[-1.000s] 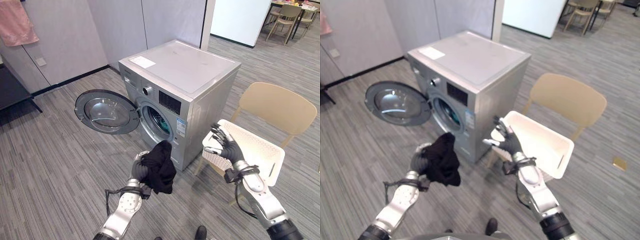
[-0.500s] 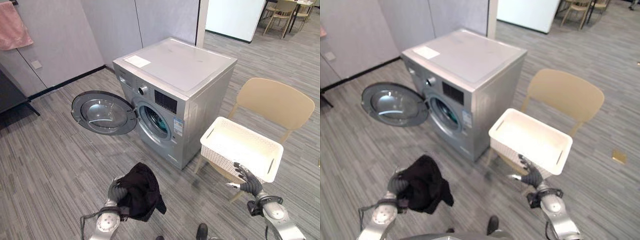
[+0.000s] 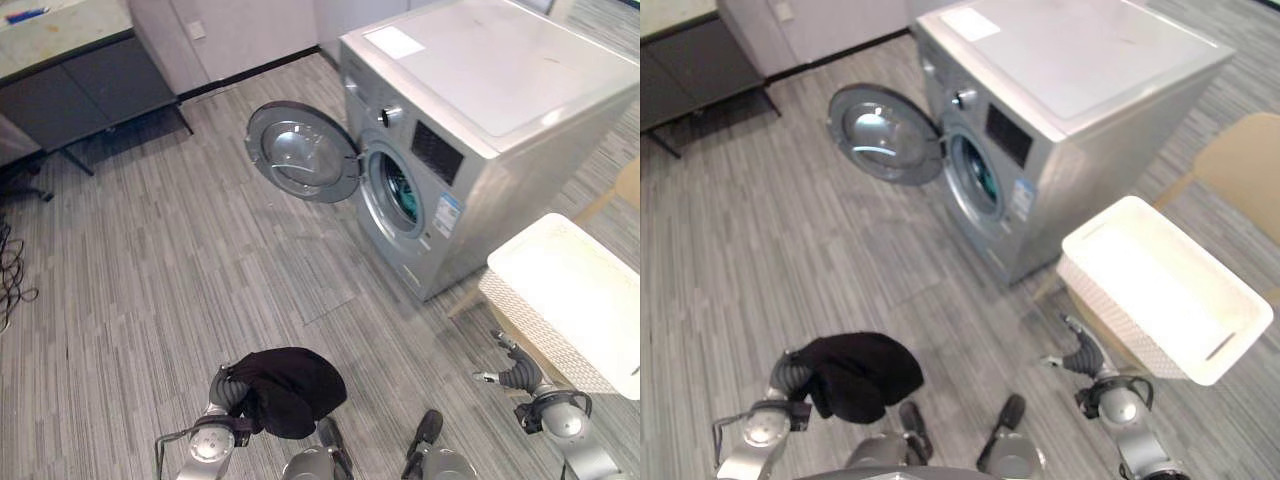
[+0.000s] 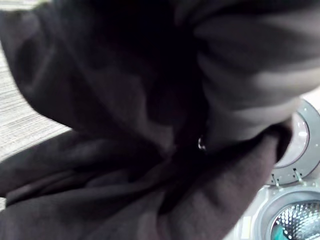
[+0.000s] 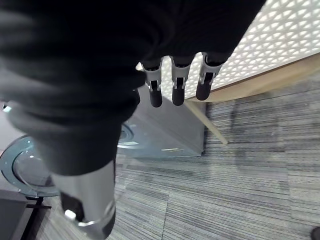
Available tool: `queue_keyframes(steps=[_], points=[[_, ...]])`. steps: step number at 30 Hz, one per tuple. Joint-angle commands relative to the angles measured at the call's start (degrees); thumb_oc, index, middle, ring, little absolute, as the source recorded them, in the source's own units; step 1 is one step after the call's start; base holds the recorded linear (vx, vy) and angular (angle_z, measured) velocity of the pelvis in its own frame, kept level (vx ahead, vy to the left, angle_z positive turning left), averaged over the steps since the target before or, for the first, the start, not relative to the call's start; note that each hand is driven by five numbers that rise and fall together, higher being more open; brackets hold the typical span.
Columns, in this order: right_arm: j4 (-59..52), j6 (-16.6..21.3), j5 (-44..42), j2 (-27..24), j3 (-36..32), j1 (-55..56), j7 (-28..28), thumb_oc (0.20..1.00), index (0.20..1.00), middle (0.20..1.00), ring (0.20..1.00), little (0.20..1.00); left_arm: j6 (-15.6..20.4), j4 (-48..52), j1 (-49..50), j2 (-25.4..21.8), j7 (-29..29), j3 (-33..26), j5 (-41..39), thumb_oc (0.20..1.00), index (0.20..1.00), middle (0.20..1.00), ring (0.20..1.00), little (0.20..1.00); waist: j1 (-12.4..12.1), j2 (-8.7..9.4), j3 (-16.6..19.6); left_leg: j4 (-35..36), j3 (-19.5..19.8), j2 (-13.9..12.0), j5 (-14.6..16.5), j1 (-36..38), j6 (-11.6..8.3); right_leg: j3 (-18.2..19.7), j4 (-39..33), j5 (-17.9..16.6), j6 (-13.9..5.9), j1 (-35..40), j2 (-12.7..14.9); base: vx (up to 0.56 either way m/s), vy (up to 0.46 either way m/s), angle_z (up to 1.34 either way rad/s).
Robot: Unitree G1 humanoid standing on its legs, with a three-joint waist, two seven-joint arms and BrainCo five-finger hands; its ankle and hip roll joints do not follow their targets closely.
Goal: Grab the laundry basket,head to the washer,open it,put in the laundry and shut it.
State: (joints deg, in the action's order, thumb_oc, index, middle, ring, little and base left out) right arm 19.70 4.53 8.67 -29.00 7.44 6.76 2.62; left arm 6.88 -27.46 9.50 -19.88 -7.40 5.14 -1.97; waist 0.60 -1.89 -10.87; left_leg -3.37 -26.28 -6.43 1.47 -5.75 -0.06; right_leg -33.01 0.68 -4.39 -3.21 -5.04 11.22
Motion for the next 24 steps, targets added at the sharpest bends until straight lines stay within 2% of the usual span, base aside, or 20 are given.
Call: queue_keyframes(steps=[1, 3, 4, 5, 6, 7, 9, 12, 14, 16, 17, 18, 19, 20, 22, 24], points=[[1.01, 0.99, 2.22, 2.39, 1.85, -3.53, 1.17, 1.0, 1.0, 1.0, 1.0, 1.0, 2.15, 2.6, -1.1, -3.67, -1.48, -3.4, 0.32, 0.2, 0.2, 0.2, 0.2, 0.2, -2.22, 4.58, 1.79, -4.52, 3.42, 2.57, 5.54, -0.97, -0.27, 4.84, 5.15, 7.9, -4.26, 5.66, 1.95, 0.15, 0.18, -0.09], [0.53, 1.0, 2.28, 3.11, 2.76, -4.04, 0.92, 1.0, 1.0, 1.0, 1.0, 1.0, 1.89, 3.29, -1.73, -4.44, -1.64, -3.18, 0.36, 0.2, 0.2, 0.2, 0.2, 0.2, -2.13, 4.43, 1.04, -3.87, 5.44, 3.98, 6.69, 0.86, 1.19, 8.04, 13.6, 7.32, -4.18, 3.2, 3.35, 0.2, 0.187, 0.16], [0.56, 0.99, 2.29, 3.14, 2.78, -4.14, 0.93, 1.0, 1.0, 1.0, 1.0, 1.0, 1.85, 3.31, -1.78, -4.46, -1.65, -3.22, 0.35, 0.2, 0.2, 0.2, 0.2, 0.2, -2.12, 4.56, 0.96, -3.75, 5.4, 4.22, 6.75, 0.94, 1.34, 8.22, 14.34, 7.65, -4.33, 2.88, 3.72, 0.23, 0.146, 0.52], [0.45, 0.84, 2.6, 3.76, 3.4, -4.31, 1.24, 1.0, 1.0, 1.0, 1.0, 1.0, 1.72, 3.25, -2.75, -5.12, -2.31, -2.69, 0.95, 0.2, 0.2, 0.2, 0.2, 0.2, -0.67, 4.12, 0.02, -2.29, 8.28, 5.3, 7.5, 3.63, 2.19, 14.94, 20.88, 7.99, -4.15, -1.73, 0.88, 0.23, 0.14, 0.8], [0.19, 0.8, 2.53, 3.78, 3.75, -4.48, 1.04, 1.0, 1.0, 1.0, 1.0, 1.0, 1.88, 3.5, -3.01, -5.01, -2.46, -2.67, 0.74, 0.2, 0.2, 0.2, 0.2, 0.2, 0.07, 3.97, -0.4, -0.92, 9.58, 5.93, 7.39, 5.09, 2.33, 18.44, 23.07, 8.88, -3.96, -4.93, -1.24, 0.24, 0.125, 0.99], [-0.19, 0.91, 2.3, 3.8, 3.89, -4.67, 1.14, 1.0, 1.0, 1.0, 1.0, 1.0, 2.04, 3.84, -3.17, -4.84, -2.68, -2.66, 0.46, 0.2, 0.2, 0.2, 0.2, 0.2, 0.77, 3.73, -0.83, -0.11, 9.98, 6.05, 6.03, 5.55, 2.4, 19.54, 21.82, 8.04, -3.07, -7.32, -3.21, 0.18, 0.039, 1.18], [-0.28, 1.01, 1.76, 3.67, 4.05, -4.86, 1.06, 1.0, 1.0, 1.0, 1.0, 1.0, 2.2, 4.68, -3.31, -4.71, -2.61, -2.33, 0.34, 0.2, 0.2, 0.2, 0.2, 0.2, 1.84, 3.68, -1.46, 1.15, 12.14, 6.81, 6.87, 7.55, 2.51, 20.88, 18.41, 6.9, -2.84, -11.09, -4.7, 0.26, -0.012, 0.68], [0.11, 0.87, 1.43, 3.52, 3.97, -4.3, 0.99, 1.0, 1.0, 1.0, 1.0, 1.0, 2.24, 5.67, -3.71, -4.29, -2.32, -1.88, 0.05, 0.2, 0.2, 0.2, 0.2, 0.2, 3.38, 3.99, -1.74, 2.59, 16.07, 8.59, 9.05, 11.81, 2.31, 21.07, 9.9, 2.49, -4.25, -14.65, -6.36, 0.4, -0.05, 0.55], [0.48, 0.67, 1.83, 3.5, 3.68, -3.59, 0.71, 1.0, 1.0, 1.0, 1.0, 1.0, 2.34, 6.51, -3.96, -3.84, -2.09, -1.52, 0.27, 0.2, 0.2, 0.2, 0.2, 0.2, 4.46, 4.26, -1.31, 3.09, 18.89, 9.48, 9.86, 13.83, 1.75, 21.6, 5.17, -0.07, -5.26, -16.04, -6.7, 0.41, -0.107, 0.92], [0.32, 0.9, 2.02, 3.49, 3.3, -2.51, 0.63, 1.0, 1.0, 1.0, 1.0, 1.0, 2.81, 7.34, -4.11, -3.52, -1.65, -0.91, 0.19, 0.2, 0.2, 0.2, 0.2, 0.2, 4.65, 4.6, -0.67, 2.35, 20.46, 9.62, 11.54, 15.55, 1.13, 21.18, 4.1, -0.62, -5.11, -15.66, -6.12, 0.44, -0.228, 0.83], [0.23, 1.17, 2.01, 3.42, 3.02, -1.47, 0.41, 1.0, 1.0, 1.0, 1.0, 1.0, 2.96, 8.33, -3.49, -2.73, -1.32, -0.39, -0.01, 0.2, 0.2, 0.2, 0.2, 0.2, 5.32, 4.23, 0.36, -2.35, 21.16, 8.18, 10.65, 15.52, -0.72, 22.82, 4.73, -0.98, -3.67, -13.15, -6.99, 0.37, -0.248, 0.68], [0.23, 1.18, 2.0, 3.45, 3.03, -1.48, 0.4, 1.0, 1.0, 1.0, 1.0, 1.0, 2.95, 8.35, -3.48, -2.76, -1.32, -0.41, -0.01, 0.2, 0.2, 0.2, 0.2, 0.2, 5.42, 4.45, 0.48, -2.38, 21.24, 8.39, 10.44, 15.27, -0.71, 22.83, 4.6, -1.17, -3.66, -13.29, -6.77, 0.5, -0.371, 1.01], [0.49, 1.36, 1.85, 3.44, 2.52, -1.25, 0.29, 1.0, 1.0, 1.0, 1.0, 1.0, 3.22, 9.03, -2.97, -1.84, -0.51, -0.2, -1.46, 0.2, 0.2, 0.2, 0.2, 0.2, 5.93, 4.1, 1.37, -11.35, 20.01, 5.15, 6.0, 12.82, -3.55, 22.9, 4.34, 0.02, -2.13, -10.05, -7.83, 0.24, -0.204, 0.97], [0.48, 1.36, 1.84, 3.48, 2.53, -1.26, 0.29, 1.0, 1.0, 1.0, 1.0, 1.0, 3.2, 9.05, -2.96, -1.88, -0.5, -0.22, -1.46, 0.2, 0.2, 0.2, 0.2, 0.2, 6.07, 4.3, 1.5, -11.4, 20.13, 5.35, 5.8, 12.53, -3.54, 22.86, 4.17, -0.19, -2.11, -10.18, -7.61, 0.36, -0.287, 0.98], [1.0, 1.17, 0.87, 2.92, 2.27, -1.95, 0.75, 1.0, 1.0, 1.0, 1.0, 1.0, 2.78, 8.66, -3.05, -1.41, -0.16, 0.33, -2.1, 0.2, 0.2, 0.2, 0.2, 0.2, 5.62, 5.15, 1.25, -24.53, 18.71, 2.85, -0.22, 7.0, -4.17, 23.85, 3.09, 2.69, 0.73, -5.27, -8.91, 0.27, -0.211, 0.47], [1.27, 1.13, 0.68, 2.78, 2.16, -2.14, 1.07, 1.0, 1.0, 1.0, 1.0, 1.0, 2.72, 8.36, -3.29, -1.3, -0.15, 0.49, -2.41, 0.2, 0.2, 0.2, 0.2, 0.2, 5.04, 5.67, 0.89, -26.38, 17.55, 2.43, 0.24, 4.44, -3.51, 24.01, 2.8, 3.47, 1.31, -3.86, -8.74, 0.21, -0.143, -0.41]])
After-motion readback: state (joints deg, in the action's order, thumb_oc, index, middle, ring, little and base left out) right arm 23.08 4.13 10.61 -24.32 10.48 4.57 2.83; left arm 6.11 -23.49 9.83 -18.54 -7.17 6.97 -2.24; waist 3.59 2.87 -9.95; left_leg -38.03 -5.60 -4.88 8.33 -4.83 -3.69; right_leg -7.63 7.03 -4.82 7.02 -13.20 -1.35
